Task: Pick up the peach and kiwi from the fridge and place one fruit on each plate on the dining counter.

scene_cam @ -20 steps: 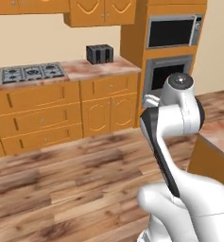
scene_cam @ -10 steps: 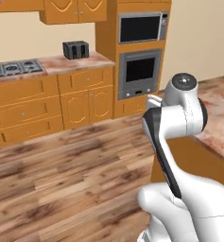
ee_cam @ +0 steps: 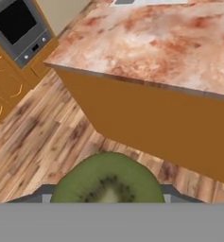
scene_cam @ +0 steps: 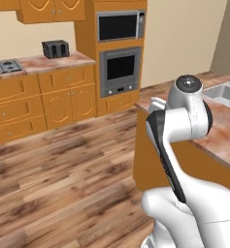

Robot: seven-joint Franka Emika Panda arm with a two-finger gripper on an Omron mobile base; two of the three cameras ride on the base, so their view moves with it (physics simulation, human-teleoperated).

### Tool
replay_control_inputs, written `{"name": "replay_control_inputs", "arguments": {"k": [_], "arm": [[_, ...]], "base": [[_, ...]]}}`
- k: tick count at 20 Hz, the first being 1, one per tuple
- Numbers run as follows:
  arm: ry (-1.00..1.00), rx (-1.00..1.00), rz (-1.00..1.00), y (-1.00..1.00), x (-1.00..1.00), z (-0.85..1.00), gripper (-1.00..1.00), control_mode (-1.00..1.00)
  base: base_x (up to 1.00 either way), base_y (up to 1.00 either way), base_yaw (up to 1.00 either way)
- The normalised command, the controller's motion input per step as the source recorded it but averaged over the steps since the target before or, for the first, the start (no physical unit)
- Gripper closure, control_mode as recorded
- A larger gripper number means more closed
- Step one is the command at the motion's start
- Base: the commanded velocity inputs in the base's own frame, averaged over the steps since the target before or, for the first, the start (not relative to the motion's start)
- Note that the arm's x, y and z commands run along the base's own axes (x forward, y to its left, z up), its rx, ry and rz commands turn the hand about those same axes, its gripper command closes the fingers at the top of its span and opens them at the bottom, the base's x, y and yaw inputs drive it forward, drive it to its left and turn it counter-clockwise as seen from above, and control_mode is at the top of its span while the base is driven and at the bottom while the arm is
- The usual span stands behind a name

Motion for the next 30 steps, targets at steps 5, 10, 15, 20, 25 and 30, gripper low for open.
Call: {"name": "replay_control_inputs", "arguments": {"k": [5,10,15,20,25,30], "arm": [[0.00,0.00,0.00,0.00,0.00,0.00,1.00,1.00],[0.00,0.00,0.00,0.00,0.00,0.00,1.00,1.00],[0.00,0.00,0.00,0.00,0.00,0.00,1.00,1.00],[0.00,0.00,0.00,0.00,0.00,0.00,1.00,1.00],[0.00,0.00,0.00,0.00,0.00,0.00,1.00,1.00],[0.00,0.00,0.00,0.00,0.00,0.00,1.00,1.00]], "base": [[-0.59,-0.29,-0.23],[-0.61,-0.35,-0.21],[-0.40,-0.36,-0.20],[-0.06,-0.43,-0.13],[0.00,-0.64,-0.01],[-0.16,-0.76,0.00]]}}
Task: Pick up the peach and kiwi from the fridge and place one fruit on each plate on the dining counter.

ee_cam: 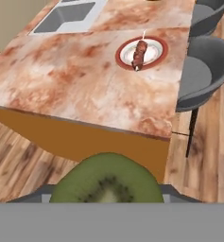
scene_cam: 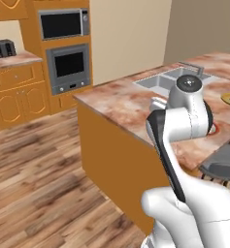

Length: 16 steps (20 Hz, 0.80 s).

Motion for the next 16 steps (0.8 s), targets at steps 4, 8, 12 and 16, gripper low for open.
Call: {"name": "replay_control_inputs", "arguments": {"k": [4,8,12,16], "arm": [[0.00,0.00,0.00,0.00,0.00,0.00,1.00,1.00],[0.00,0.00,0.00,0.00,0.00,0.00,1.00,1.00],[0.00,0.00,0.00,0.00,0.00,0.00,1.00,1.00],[0.00,0.00,0.00,0.00,0.00,0.00,1.00,1.00]], "base": [[-0.45,-0.76,0.00],[-0.52,-0.77,0.00],[-0.26,-0.76,0.00],[0.00,-0.75,0.00]]}}
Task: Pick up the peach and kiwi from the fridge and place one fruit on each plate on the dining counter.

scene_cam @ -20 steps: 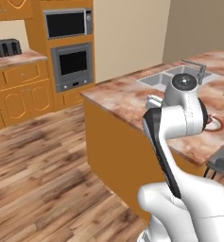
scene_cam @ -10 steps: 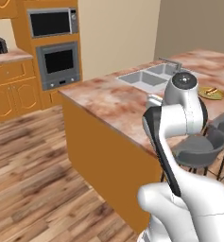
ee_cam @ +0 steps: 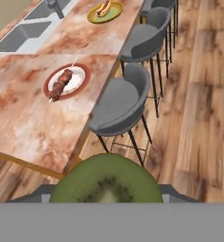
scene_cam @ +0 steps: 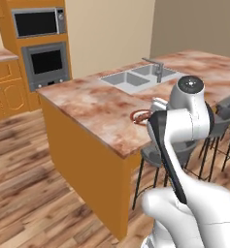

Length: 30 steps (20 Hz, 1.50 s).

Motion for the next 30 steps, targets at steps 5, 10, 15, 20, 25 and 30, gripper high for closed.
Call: {"name": "replay_control_inputs", "arguments": {"k": [5,10,15,20,25,30], "arm": [[0.00,0.00,0.00,0.00,0.00,0.00,1.00,1.00],[0.00,0.00,0.00,0.00,0.00,0.00,1.00,1.00],[0.00,0.00,0.00,0.00,0.00,0.00,1.00,1.00],[0.00,0.00,0.00,0.00,0.00,0.00,1.00,1.00],[0.00,0.00,0.00,0.00,0.00,0.00,1.00,1.00],[0.00,0.00,0.00,0.00,0.00,0.00,1.00,1.00]], "base": [[0.00,-0.81,0.00],[0.05,-0.79,0.01],[0.06,-0.77,0.04],[0.07,-0.74,0.04],[0.07,-0.71,0.06],[0.11,-0.61,0.09]]}}
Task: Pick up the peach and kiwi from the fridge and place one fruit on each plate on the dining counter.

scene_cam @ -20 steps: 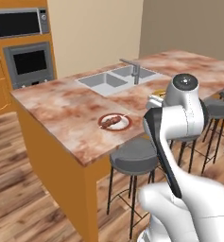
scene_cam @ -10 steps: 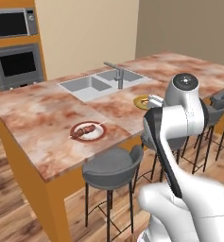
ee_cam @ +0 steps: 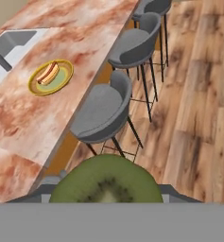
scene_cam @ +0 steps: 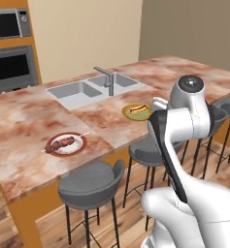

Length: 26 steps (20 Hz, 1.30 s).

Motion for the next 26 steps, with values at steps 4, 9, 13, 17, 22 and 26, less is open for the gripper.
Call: {"name": "replay_control_inputs", "arguments": {"k": [4,9,13,17,22,26], "arm": [[0.00,0.00,0.00,0.00,0.00,0.00,1.00,1.00],[0.00,0.00,0.00,0.00,0.00,0.00,1.00,1.00],[0.00,0.00,0.00,0.00,0.00,0.00,1.00,1.00],[0.00,0.00,0.00,0.00,0.00,0.00,1.00,1.00],[0.00,0.00,0.00,0.00,0.00,0.00,1.00,1.00],[0.00,0.00,0.00,0.00,0.00,0.00,1.00,1.00]], "base": [[0.22,-0.48,0.11],[0.37,-0.32,0.12],[0.42,-0.30,0.13],[0.50,-0.30,0.13],[0.52,-0.25,0.12],[0.47,-0.14,0.10]]}}
